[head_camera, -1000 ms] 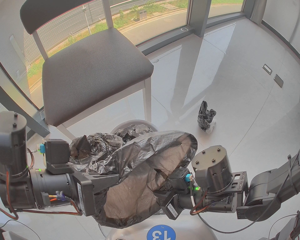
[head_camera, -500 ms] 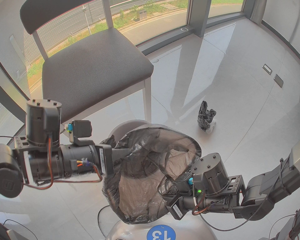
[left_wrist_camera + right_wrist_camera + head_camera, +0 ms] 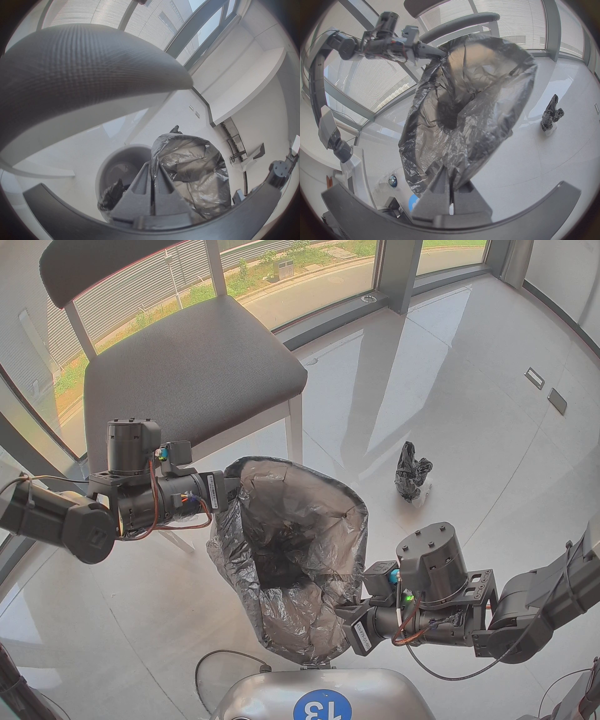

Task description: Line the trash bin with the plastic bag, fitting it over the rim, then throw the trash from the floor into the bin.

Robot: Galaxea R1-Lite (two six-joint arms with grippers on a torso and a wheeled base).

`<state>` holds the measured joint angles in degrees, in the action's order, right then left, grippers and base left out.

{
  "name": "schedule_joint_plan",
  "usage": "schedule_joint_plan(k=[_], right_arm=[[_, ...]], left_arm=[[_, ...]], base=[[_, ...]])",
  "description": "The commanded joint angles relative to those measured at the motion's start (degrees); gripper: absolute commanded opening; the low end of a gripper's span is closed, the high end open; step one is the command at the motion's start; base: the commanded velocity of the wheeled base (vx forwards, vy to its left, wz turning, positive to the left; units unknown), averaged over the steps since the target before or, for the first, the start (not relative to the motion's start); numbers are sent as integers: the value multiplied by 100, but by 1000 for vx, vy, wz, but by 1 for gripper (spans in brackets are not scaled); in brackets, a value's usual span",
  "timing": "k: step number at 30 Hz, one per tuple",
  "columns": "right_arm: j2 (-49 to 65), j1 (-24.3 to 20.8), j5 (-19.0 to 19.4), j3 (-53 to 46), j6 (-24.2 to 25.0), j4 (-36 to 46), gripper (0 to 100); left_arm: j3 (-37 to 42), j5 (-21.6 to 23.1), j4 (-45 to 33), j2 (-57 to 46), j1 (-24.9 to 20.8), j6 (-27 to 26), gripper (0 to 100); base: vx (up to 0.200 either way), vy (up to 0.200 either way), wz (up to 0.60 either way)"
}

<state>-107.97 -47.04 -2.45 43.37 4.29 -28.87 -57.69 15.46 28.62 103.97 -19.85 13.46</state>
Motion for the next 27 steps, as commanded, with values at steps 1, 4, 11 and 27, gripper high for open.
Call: schedule_joint_plan(k=[1, 4, 11, 27], right_arm=[[-22, 37, -1, 119, 2, -5, 0], [-128, 99, 8, 198, -7, -5, 0], [-321, 459, 8, 417, -42, -14, 0], [-295, 617, -1, 567, -25, -14, 0]], left_arm=[[-269, 10, 223, 607, 209, -10, 0], [-305, 10, 521, 765, 297, -10, 0], [-533, 10, 1488, 1204, 394, 280, 0], [-85, -60, 1796, 1020, 332, 992, 0]], base=[[0, 0, 0], [0, 0, 0], [0, 0, 0], [0, 0, 0]])
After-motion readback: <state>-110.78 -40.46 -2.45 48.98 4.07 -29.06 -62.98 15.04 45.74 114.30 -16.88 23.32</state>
